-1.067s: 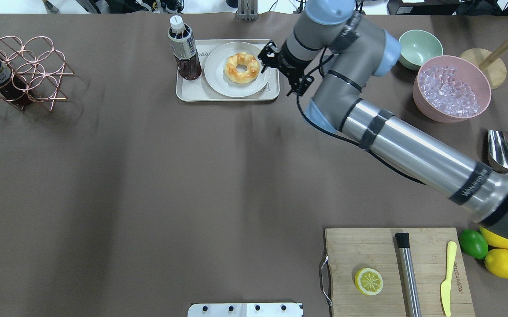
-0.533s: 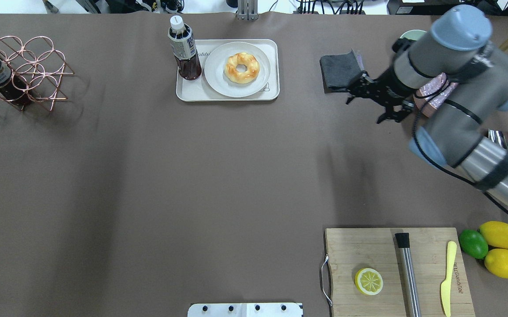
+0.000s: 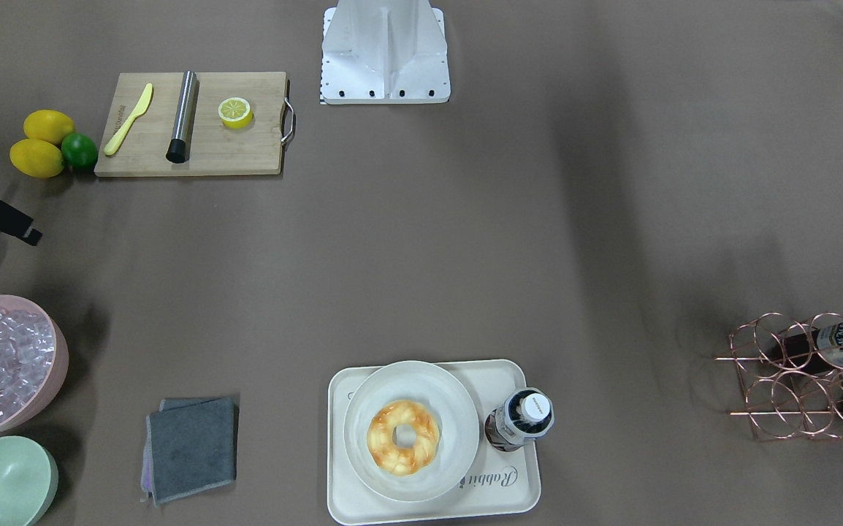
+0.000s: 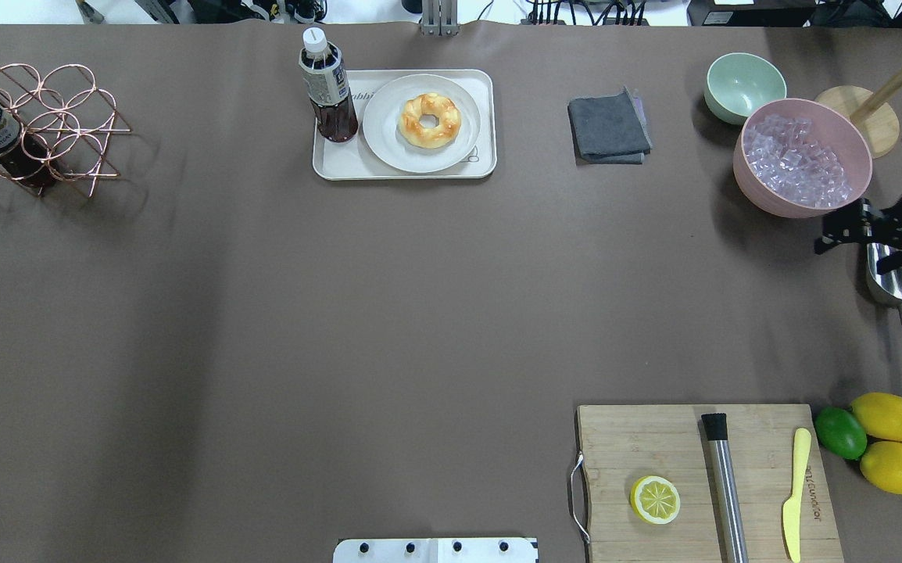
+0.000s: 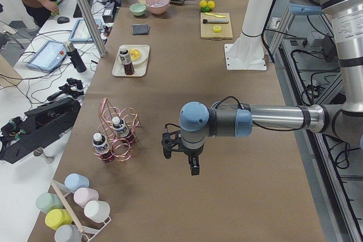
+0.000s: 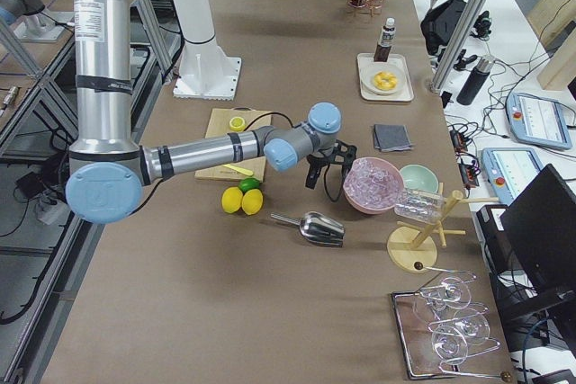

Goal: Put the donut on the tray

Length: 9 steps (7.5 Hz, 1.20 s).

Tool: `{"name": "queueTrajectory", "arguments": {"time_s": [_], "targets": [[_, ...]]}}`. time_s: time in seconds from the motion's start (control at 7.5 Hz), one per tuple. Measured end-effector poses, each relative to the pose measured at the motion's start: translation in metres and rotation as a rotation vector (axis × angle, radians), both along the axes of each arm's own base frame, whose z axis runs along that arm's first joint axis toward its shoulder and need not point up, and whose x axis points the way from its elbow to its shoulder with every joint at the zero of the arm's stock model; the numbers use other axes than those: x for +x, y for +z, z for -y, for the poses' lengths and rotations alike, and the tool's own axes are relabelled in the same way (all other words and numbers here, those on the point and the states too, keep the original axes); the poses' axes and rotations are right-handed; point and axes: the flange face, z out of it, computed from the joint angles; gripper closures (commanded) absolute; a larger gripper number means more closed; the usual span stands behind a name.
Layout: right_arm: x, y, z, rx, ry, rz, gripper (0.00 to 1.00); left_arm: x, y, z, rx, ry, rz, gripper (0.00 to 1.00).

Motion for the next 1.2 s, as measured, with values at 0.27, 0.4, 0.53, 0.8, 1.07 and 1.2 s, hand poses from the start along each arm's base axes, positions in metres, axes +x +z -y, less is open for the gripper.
{"name": "queueTrajectory", "arguments": {"time_s": [0.27, 0.4, 0.53, 0.8, 1.07, 1.2], "targets": [[0.052, 0.051, -0.036, 0.049, -0.061, -0.038, 0.0, 0.0, 0.001, 0.001, 0.0, 0.0, 0.0, 0.02], [0.077, 0.07, -0.047, 0.072, -0.09, -0.054, 0.0, 0.0, 0.001, 0.001, -0.003, 0.0, 0.0, 0.02], [0.108, 0.087, -0.052, 0.097, -0.128, -0.077, 0.0, 0.0, 0.003, 0.0, -0.006, 0.0, 0.0, 0.02], [0.172, 0.113, -0.059, 0.141, -0.228, -0.124, 0.0, 0.0, 0.007, -0.001, -0.013, 0.001, 0.0, 0.02], [0.198, 0.13, -0.071, 0.147, -0.267, -0.134, 0.0, 0.0, 0.008, -0.001, -0.016, 0.002, -0.001, 0.02], [0.202, 0.139, -0.074, 0.147, -0.283, -0.134, 0.0, 0.0, 0.008, -0.002, -0.016, 0.002, -0.001, 0.02]]}}
